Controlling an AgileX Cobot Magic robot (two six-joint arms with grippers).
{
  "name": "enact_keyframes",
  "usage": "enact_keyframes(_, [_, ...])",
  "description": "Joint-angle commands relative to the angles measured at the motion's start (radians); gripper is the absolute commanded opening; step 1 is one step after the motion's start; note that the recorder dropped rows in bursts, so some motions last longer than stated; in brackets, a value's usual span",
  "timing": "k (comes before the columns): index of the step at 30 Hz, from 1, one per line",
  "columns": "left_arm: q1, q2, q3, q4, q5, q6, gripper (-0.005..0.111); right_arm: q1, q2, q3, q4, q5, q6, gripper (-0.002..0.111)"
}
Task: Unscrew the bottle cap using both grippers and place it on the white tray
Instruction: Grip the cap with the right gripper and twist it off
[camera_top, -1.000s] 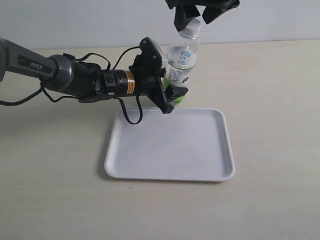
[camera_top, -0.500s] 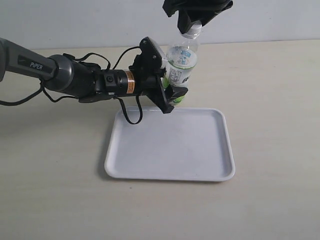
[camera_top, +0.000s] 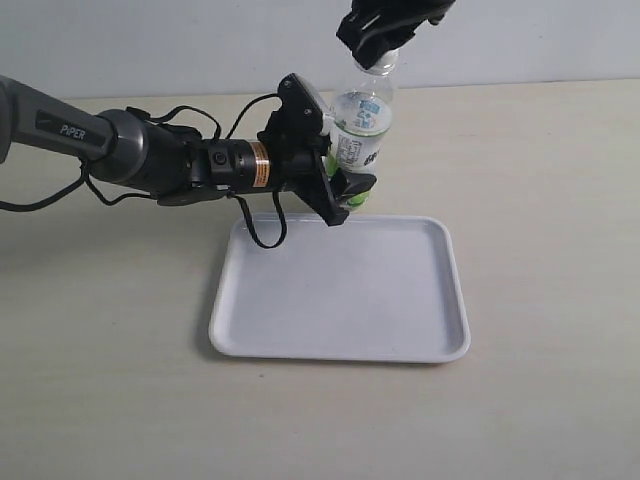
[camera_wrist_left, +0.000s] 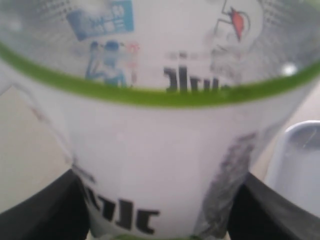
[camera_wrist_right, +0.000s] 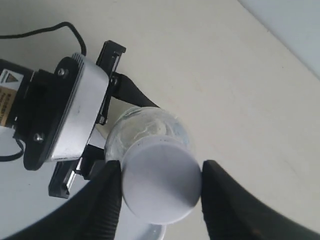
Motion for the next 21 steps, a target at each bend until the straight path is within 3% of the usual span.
enact_keyframes(1, [-0.002, -0.017, 0.001, -0.007, -0.013, -0.013, 0.000, 0.001, -0.003, 0.000, -0.019, -0.029, -0.235, 0.000])
enact_keyframes(7, [-0.002, -0.017, 0.001, -0.007, -0.013, -0.011, 0.000, 0.001, -0.003, 0.000, -0.019, -0.046, -0.461, 0.000])
enact_keyframes(12, [-0.002, -0.017, 0.001, -0.007, -0.013, -0.011, 0.000, 0.001, -0.003, 0.000, 0.000, -0.017, -0.778, 0.000])
enact_keyframes(19, [-0.002, -0.017, 0.001, -0.010, -0.013, -0.005, 0.000, 0.001, -0.003, 0.000, 0.007, -0.009, -0.996, 0.000])
enact_keyframes(21, [-0.002, -0.017, 0.001, -0.010, -0.013, 0.012, 0.000, 0.001, -0.007, 0.000, 0.038, -0.013, -0.946, 0.009])
